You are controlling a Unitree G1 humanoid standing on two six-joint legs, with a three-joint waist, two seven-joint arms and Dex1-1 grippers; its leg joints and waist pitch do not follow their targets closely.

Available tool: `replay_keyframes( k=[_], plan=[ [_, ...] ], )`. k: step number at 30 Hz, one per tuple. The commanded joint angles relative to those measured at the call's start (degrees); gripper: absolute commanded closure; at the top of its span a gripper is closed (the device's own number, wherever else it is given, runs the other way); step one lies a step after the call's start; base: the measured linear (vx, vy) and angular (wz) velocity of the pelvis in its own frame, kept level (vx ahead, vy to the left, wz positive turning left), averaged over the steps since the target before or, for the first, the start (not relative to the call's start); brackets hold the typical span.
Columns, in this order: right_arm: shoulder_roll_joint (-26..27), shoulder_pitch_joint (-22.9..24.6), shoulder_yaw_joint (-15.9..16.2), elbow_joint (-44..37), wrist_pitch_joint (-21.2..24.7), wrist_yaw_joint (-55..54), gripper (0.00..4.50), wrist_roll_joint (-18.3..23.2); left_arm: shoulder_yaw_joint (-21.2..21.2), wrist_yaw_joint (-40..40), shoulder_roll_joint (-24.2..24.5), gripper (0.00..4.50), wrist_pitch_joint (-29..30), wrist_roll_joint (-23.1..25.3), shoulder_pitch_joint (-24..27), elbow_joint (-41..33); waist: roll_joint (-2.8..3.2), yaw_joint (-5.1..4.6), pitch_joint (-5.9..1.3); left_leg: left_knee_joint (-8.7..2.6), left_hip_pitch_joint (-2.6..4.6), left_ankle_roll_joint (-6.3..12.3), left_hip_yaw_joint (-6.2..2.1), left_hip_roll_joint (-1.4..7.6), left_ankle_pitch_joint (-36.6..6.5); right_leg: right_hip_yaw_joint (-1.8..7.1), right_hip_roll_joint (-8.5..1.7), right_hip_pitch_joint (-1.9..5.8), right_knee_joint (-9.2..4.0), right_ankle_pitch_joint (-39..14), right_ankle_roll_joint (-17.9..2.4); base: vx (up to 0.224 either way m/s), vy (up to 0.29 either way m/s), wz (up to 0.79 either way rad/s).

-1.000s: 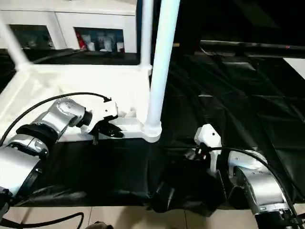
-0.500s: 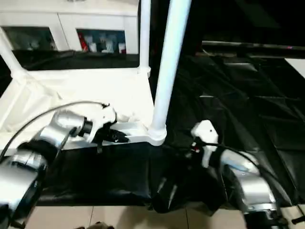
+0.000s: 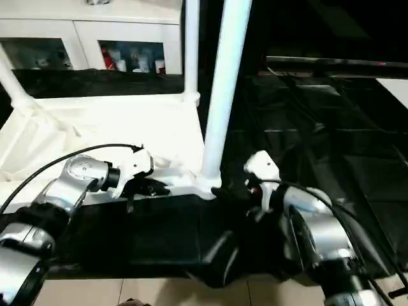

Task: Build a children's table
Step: Rotate leg to tighten

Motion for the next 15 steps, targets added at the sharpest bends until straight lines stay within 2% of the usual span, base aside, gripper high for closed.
replay_keyframes(
  k=[1,3,5,7,12,13,14,15],
  plan=[
    [0.12,-1.63,0.63,2.04,-1.10,2.22,0.06,-0.21,-3.98,-3.35,-0.16,4.50,1.62,1.27,3.19,1.56,-0.98,0.02,-3.54,-3.92,0.96,4.03,-0.64,2.76,-11.02,1.65,-3.02,2.19,-3.43,-7.17,-14.47,0.000,0.000,0.00],
    [0.21,-1.95,0.77,2.45,-1.40,2.92,0.06,-0.12,-4.02,-3.50,0.01,4.50,1.86,1.27,3.26,1.06,-0.95,-0.07,-3.39,-3.98,1.01,4.01,-0.59,2.78,-11.74,1.67,-2.94,2.10,-3.60,-8.29,-14.51,0.000,0.000,0.00],
    [0.66,-3.27,1.33,4.12,-2.30,4.77,0.34,-0.01,-4.01,-3.83,0.34,4.50,2.81,1.16,3.52,-0.55,-0.91,-0.14,-3.42,-4.03,1.02,3.65,-0.64,2.87,-12.64,1.67,-3.08,2.13,-3.62,-9.47,-14.56,0.000,0.000,0.00],
    [0.88,-4.22,1.99,5.17,-3.09,5.12,0.34,-0.52,-4.11,-3.66,0.55,4.50,2.56,1.24,3.39,-1.03,-0.90,-0.23,-3.43,-4.08,1.09,3.32,-0.64,2.90,-12.86,1.66,-2.96,2.07,-3.62,-9.86,-14.54,0.000,0.000,0.00],
    [1.72,-6.88,3.18,8.74,-4.91,6.18,0.34,-1.52,-4.24,-3.80,1.24,4.50,2.92,1.50,2.66,-1.47,-0.99,-0.28,-3.50,-4.01,1.10,3.33,-0.60,2.87,-11.92,1.67,-2.97,2.05,-3.44,-8.74,-14.84,0.000,0.000,0.00],
    [1.72,-6.88,3.18,8.74,-4.91,6.18,0.56,-1.52,-4.24,-3.80,1.24,4.50,2.92,1.50,2.66,-1.47,-1.12,-0.25,-3.61,-3.91,1.06,3.51,-0.57,2.85,-11.07,1.68,-2.94,2.16,-3.25,-7.44,-14.98,0.000,0.000,0.00],
    [1.88,-7.31,3.32,9.72,-5.54,6.53,0.56,-1.83,-4.23,-3.50,1.44,4.50,2.58,1.62,2.59,-1.57,-1.44,-0.19,-3.59,-3.86,1.03,3.92,-0.52,2.88,-10.42,1.67,-2.94,2.14,-3.15,-6.42,-15.17,0.000,0.000,0.00],
    [1.88,-7.31,3.32,9.72,-5.54,6.53,0.56,-1.83,-4.23,-3.50,1.44,4.50,2.58,1.62,2.59,-1.57,-1.32,-0.14,-3.60,-3.84,1.06,4.04,-0.52,2.85,-10.39,1.65,-2.96,2.13,-3.13,-6.35,-15.27,0.000,0.000,0.00]
  ],
)
